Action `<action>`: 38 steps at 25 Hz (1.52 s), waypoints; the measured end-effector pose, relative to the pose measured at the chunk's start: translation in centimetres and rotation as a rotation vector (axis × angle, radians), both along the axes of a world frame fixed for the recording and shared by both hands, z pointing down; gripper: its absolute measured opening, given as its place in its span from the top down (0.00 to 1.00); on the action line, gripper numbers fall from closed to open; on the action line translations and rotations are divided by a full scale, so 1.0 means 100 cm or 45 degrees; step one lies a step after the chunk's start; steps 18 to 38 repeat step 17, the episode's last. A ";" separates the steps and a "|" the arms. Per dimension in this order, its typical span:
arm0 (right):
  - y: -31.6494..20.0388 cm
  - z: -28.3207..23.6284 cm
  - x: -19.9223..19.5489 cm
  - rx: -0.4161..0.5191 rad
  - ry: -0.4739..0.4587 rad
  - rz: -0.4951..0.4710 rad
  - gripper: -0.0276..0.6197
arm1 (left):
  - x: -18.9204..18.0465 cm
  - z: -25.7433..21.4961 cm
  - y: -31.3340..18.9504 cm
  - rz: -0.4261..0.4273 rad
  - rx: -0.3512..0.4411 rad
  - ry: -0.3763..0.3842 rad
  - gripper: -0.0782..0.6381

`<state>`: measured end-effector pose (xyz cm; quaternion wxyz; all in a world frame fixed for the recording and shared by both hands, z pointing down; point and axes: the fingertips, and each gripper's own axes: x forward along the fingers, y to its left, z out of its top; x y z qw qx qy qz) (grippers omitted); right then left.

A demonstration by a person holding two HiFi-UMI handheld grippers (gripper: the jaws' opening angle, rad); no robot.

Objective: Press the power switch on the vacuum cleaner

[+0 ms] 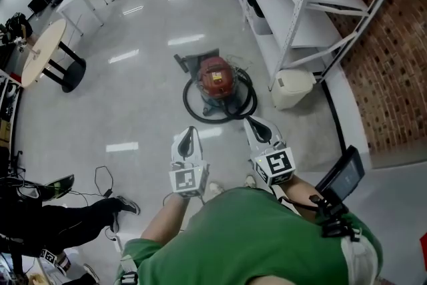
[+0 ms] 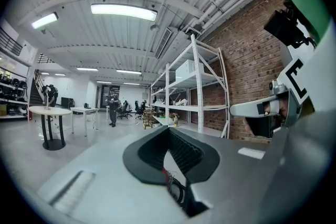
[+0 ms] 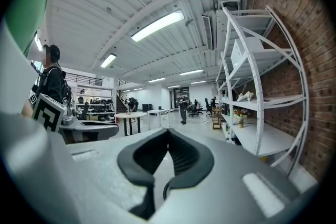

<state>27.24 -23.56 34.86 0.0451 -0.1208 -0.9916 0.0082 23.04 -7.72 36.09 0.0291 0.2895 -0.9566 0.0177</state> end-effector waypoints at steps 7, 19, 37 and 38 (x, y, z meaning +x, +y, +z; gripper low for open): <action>0.008 -0.002 -0.002 0.007 0.004 -0.005 0.95 | -0.001 -0.005 0.006 0.002 0.030 -0.019 0.89; 0.011 -0.005 -0.003 0.013 0.000 -0.013 0.95 | 0.000 0.000 0.006 -0.001 0.012 0.014 0.89; 0.011 -0.005 -0.003 0.013 0.000 -0.013 0.95 | 0.000 0.000 0.006 -0.001 0.012 0.014 0.89; 0.011 -0.005 -0.003 0.013 0.000 -0.013 0.95 | 0.000 0.000 0.006 -0.001 0.012 0.014 0.89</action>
